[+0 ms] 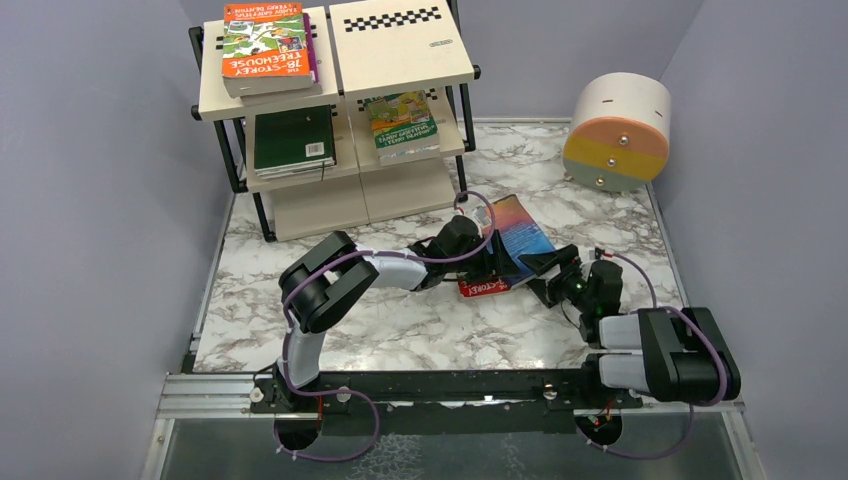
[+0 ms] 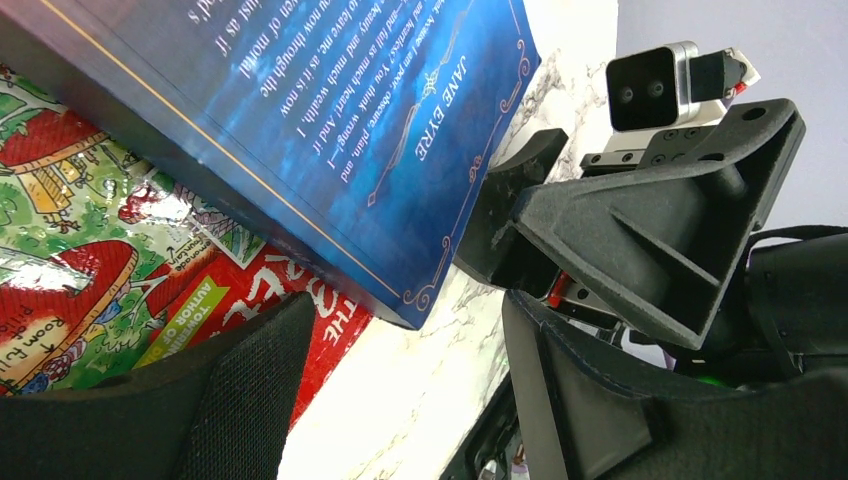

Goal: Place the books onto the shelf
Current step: Pick up the book from the center of the board.

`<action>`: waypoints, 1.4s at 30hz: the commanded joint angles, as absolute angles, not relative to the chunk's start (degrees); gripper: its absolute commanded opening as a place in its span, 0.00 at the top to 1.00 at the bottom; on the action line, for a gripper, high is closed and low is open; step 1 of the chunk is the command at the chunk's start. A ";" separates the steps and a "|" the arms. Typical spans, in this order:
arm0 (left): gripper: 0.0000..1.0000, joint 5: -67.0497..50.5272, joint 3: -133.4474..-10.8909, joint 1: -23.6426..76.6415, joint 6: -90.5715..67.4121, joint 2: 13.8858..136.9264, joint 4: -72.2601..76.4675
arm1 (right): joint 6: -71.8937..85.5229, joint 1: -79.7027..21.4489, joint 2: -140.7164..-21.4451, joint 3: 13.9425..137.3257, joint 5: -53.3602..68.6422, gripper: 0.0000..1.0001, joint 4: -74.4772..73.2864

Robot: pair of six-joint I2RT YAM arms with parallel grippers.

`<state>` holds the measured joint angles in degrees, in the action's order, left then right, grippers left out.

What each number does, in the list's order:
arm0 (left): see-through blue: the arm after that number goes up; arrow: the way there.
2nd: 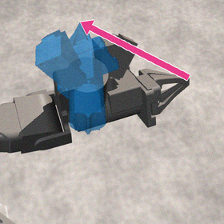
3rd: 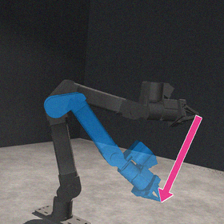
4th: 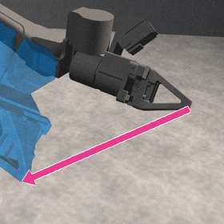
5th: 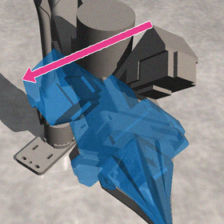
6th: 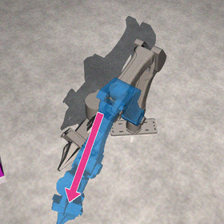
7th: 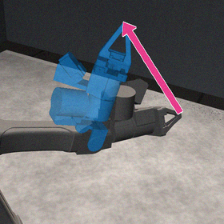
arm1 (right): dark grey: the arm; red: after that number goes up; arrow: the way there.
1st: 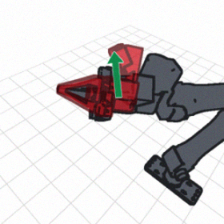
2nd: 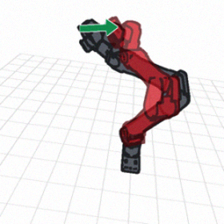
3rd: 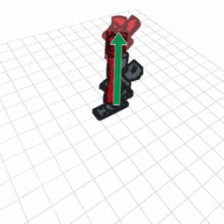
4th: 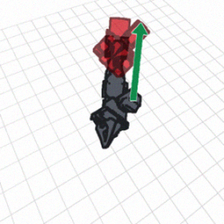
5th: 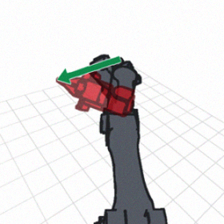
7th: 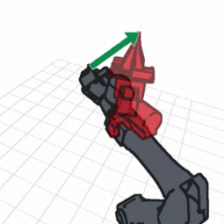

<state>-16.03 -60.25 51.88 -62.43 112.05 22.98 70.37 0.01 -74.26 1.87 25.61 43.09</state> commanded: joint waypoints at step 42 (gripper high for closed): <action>0.28 -8.35 -49.75 49.14 -66.71 106.31 39.19 | 72.65 0.10 -37.03 -0.77 22.50 0.99 21.35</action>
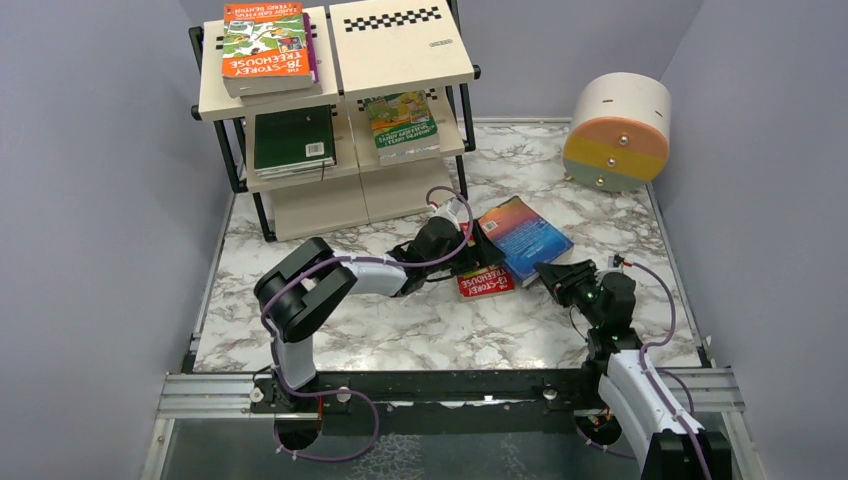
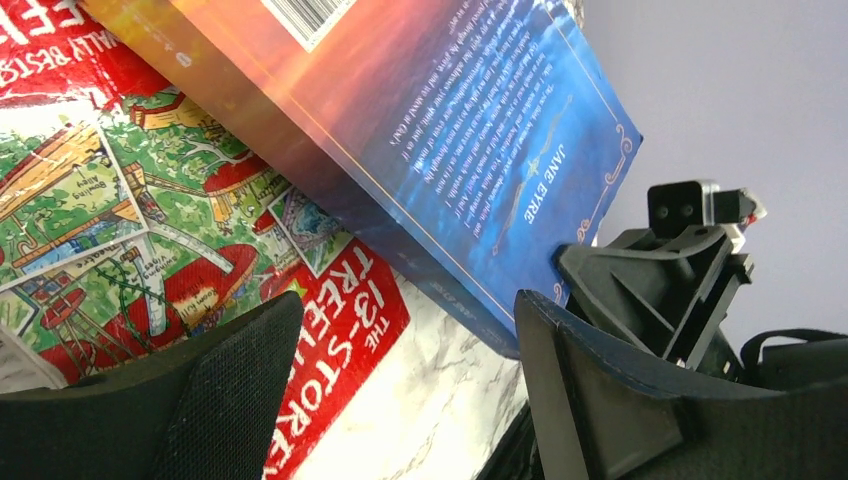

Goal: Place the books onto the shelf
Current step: Pick up the book from the center of the board.

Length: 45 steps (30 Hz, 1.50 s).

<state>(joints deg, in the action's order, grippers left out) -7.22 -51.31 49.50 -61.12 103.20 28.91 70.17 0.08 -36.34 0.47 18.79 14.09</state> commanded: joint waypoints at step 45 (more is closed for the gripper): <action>1.00 -4.40 -46.25 46.88 -84.79 114.57 62.47 | 67.62 0.13 -31.68 0.44 33.31 0.99 18.90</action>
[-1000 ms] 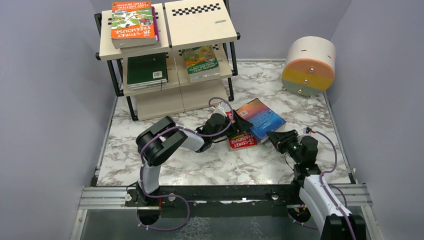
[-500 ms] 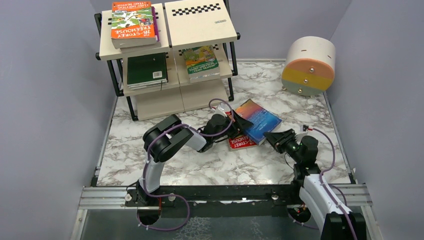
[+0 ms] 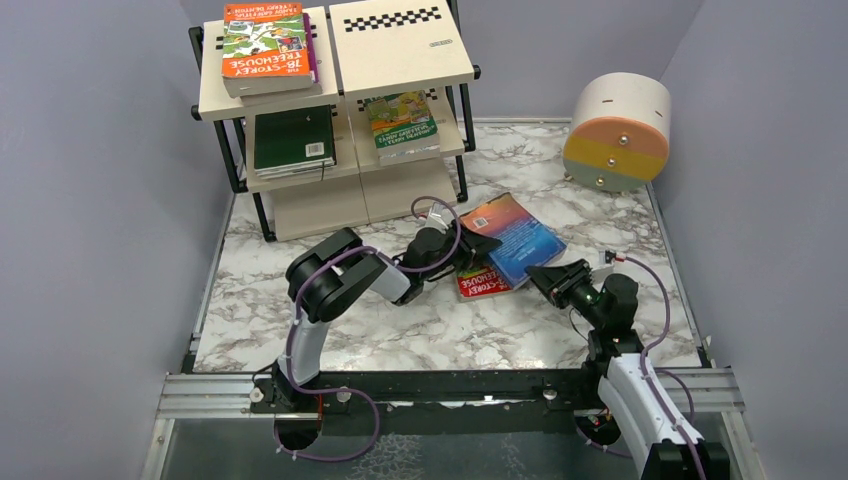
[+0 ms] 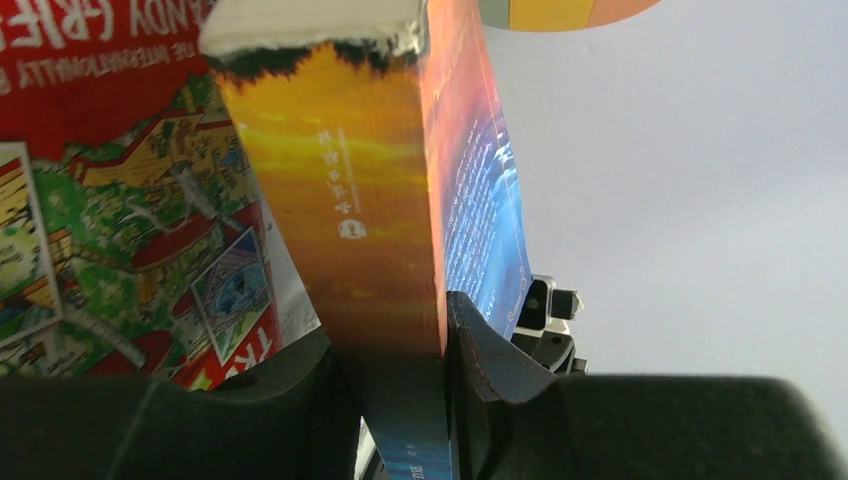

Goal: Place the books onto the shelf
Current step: Pick up the book from the center of the board.

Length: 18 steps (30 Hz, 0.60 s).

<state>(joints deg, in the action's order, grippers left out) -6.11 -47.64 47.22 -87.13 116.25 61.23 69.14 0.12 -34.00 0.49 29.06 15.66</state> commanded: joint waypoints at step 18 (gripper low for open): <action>1.00 -6.85 -44.92 49.90 -92.38 105.75 62.83 | 65.29 0.09 -30.36 6.09 34.20 0.37 16.64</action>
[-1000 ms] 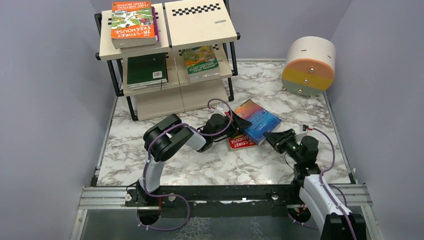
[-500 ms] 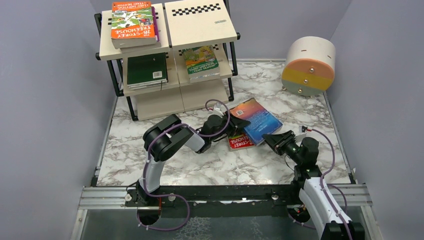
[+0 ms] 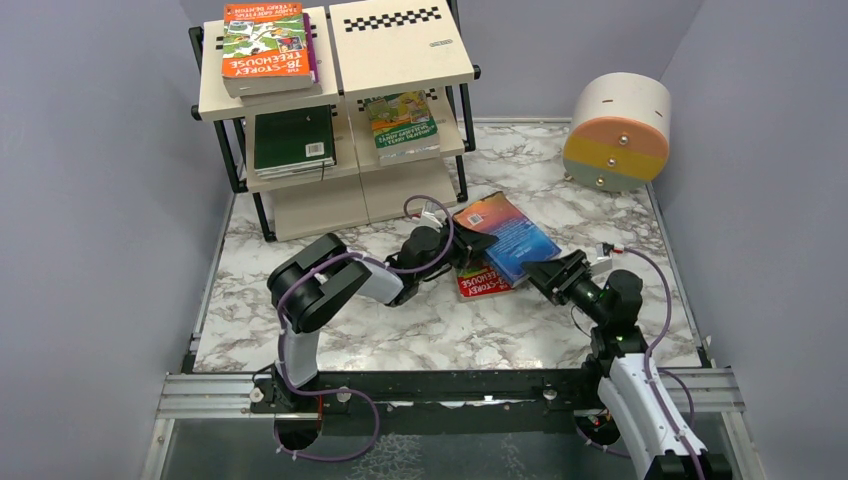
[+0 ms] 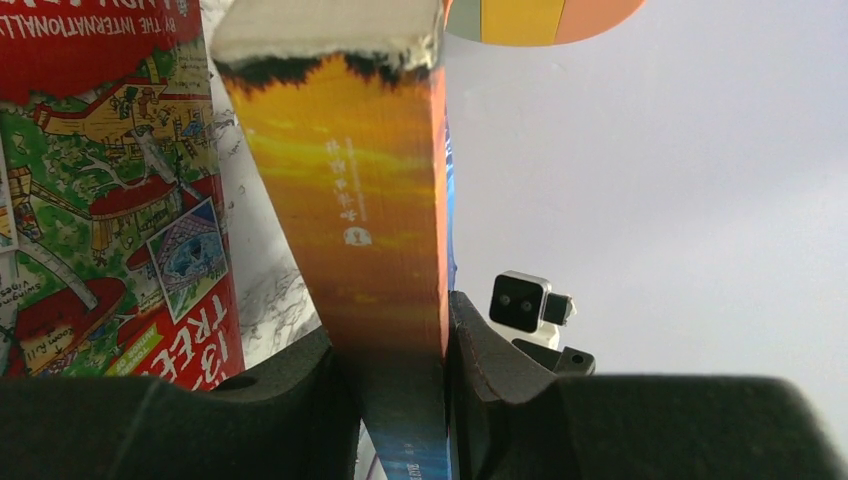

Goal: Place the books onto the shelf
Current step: Pick up the book from the center of the board.

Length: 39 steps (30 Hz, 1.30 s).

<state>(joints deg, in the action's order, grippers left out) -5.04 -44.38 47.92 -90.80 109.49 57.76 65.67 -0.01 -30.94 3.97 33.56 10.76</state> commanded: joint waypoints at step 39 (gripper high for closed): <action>1.00 -7.82 -46.65 51.71 -99.06 102.08 72.16 | 78.55 0.09 -33.11 -0.30 33.61 0.36 27.76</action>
<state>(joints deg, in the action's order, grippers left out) -3.07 -43.51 50.37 -96.75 107.13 59.59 77.60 0.12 -29.65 0.91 35.24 19.25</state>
